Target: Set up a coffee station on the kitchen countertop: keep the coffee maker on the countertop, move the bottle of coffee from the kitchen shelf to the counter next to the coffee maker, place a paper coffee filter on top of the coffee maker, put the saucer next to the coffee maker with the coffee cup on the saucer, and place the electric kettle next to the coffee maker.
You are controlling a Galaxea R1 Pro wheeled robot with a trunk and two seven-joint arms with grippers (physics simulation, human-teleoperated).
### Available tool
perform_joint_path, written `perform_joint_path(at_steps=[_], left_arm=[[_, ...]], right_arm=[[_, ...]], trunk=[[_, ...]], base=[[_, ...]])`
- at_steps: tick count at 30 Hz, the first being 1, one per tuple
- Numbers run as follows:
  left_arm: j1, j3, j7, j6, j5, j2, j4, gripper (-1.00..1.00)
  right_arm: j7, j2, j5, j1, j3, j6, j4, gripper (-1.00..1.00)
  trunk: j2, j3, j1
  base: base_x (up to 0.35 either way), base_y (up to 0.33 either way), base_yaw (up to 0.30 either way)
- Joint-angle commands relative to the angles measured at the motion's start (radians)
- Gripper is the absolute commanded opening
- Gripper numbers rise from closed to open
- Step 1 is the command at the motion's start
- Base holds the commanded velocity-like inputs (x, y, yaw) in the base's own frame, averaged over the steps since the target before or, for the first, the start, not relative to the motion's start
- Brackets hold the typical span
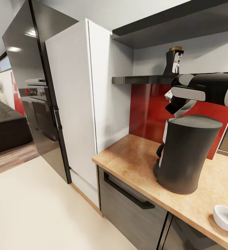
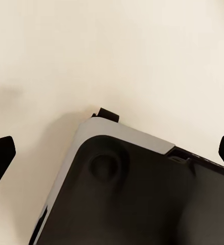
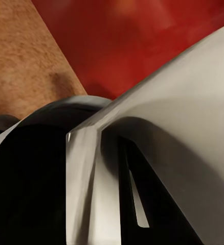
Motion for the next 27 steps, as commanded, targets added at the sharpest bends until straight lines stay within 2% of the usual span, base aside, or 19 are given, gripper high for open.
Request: perform_joint_path(at_steps=[1,9,14,22,27], left_arm=[[0.0,0.0,0.0,-0.001,0.006,0.0,-0.002,1.0],[0.001,0.0,0.0,-0.001,0.006,0.0,-0.002,1.0],[0.001,0.0,0.0,-0.001,0.006,0.0,-0.002,1.0],[0.001,0.0,0.0,-0.001,0.006,0.0,-0.002,1.0],[0.001,0.0,0.0,-0.001,0.006,0.0,-0.002,1.0]], right_arm=[[-0.011,0.0,-0.012,-0.002,0.003,-0.001,-0.002,-1.0],[-0.011,0.0,-0.012,-0.002,0.002,-0.001,-0.002,-1.0],[-0.011,0.001,-0.012,-0.002,0.002,-0.002,-0.002,-1.0],[-0.011,0.0,-0.012,-0.002,0.001,-0.002,-0.002,-1.0],[-0.011,0.001,-0.012,-0.002,0.002,-0.002,-0.002,-1.0]], trunk=[[-0.008,-0.004,0.004],[-0.008,-0.004,0.004],[-0.043,-0.02,0.023],[-0.043,-0.02,0.023],[-0.064,-0.029,0.035]], base=[[0.0,0.0,0.0],[0.0,0.0,0.0],[0.0,0.0,0.0],[0.0,0.0,0.0],[0.0,0.0,0.0]])
